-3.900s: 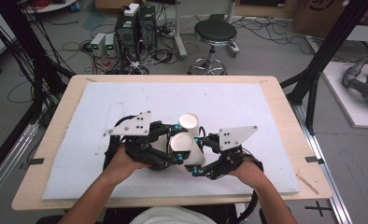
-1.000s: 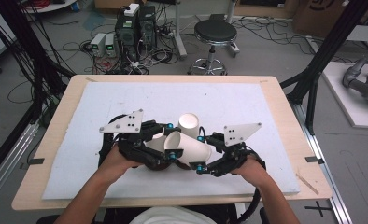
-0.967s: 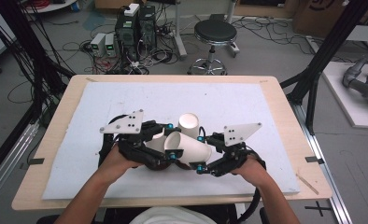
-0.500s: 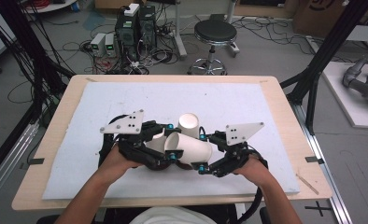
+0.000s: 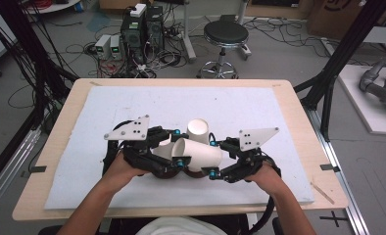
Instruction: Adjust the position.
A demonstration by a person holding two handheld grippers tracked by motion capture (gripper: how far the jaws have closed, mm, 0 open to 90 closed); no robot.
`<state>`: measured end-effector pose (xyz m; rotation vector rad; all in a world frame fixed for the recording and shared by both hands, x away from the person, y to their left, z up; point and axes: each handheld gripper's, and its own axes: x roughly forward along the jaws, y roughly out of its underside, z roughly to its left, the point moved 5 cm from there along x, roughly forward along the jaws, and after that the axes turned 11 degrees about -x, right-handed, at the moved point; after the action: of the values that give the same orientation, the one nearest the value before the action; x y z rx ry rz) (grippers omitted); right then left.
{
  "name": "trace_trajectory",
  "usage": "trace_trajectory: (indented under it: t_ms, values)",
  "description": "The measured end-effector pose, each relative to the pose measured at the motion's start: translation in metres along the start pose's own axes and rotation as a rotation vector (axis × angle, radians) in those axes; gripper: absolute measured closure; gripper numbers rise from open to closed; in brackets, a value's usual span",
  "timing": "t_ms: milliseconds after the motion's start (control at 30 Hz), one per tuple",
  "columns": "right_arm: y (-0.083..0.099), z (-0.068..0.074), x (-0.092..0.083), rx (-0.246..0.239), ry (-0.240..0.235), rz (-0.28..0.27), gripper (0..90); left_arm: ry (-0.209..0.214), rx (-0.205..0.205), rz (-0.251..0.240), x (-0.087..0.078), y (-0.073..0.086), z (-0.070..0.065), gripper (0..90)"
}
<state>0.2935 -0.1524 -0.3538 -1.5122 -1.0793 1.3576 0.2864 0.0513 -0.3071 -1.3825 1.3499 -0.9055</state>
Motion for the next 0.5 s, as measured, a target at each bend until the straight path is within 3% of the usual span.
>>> trace_trajectory:
  t_ms: [100,167,233,267,500]
  values:
    - [-0.0004,-0.0006,-0.0006,-0.001,0.004,0.014,34.5,-0.014,0.003,0.003,-0.0006,-0.0003,0.0006,27.2]
    - [-0.0003,0.0013,-0.0001,-0.002,-0.015,0.033,34.5,-0.009,0.001,0.013,-0.0013,0.0014,0.0008,26.6]
    - [-0.0001,0.0018,0.0000,-0.006,-0.021,0.045,34.5,0.013,-0.006,0.034,-0.0015,0.0037,0.0008,29.1]
    - [0.0000,0.0010,-0.0003,-0.008,-0.011,0.050,34.5,0.019,0.007,0.034,-0.0015,0.0043,0.0000,36.1]
    - [-0.0020,0.0020,-0.0006,0.012,-0.011,0.020,25.1,0.027,0.000,0.012,-0.0029,0.0022,0.0005,36.0]
